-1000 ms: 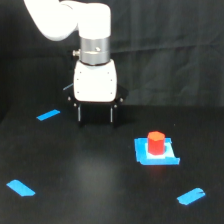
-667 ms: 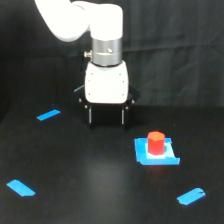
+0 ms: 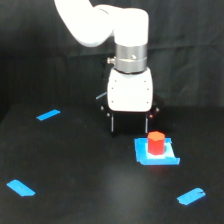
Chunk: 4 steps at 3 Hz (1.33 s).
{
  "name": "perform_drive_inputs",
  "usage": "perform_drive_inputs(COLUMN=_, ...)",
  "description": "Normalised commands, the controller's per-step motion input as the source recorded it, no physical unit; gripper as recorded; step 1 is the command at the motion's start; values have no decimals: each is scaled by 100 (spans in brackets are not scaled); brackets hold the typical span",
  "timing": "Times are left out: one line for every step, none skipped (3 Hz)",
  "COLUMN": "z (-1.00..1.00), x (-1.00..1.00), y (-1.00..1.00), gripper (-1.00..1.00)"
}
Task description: Pick up the red object from the table
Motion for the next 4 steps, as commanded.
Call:
perform_drive_inputs(z=-35, x=91, y=-46, gripper=99)
perform_drive_inputs(z=-19, x=75, y=-36, gripper=98)
perform_drive_inputs(z=9, x=14, y=-51, gripper=91)
perform_drive_inputs(z=13, x=-17, y=-28, gripper=-44)
